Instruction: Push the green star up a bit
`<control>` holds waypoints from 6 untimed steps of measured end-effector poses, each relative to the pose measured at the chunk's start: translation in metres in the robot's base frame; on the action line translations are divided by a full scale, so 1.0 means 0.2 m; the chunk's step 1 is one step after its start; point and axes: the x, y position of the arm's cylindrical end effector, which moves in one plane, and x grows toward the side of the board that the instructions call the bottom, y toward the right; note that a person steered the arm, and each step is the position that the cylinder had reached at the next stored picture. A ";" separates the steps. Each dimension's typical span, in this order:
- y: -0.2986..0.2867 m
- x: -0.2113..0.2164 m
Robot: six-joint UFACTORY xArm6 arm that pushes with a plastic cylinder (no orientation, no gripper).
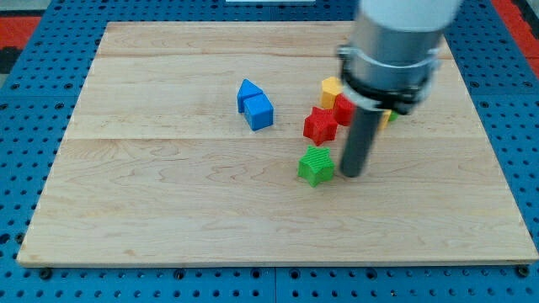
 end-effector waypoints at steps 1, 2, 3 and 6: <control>-0.36 -0.01; -0.36 0.26; -0.68 0.32; -0.55 -0.04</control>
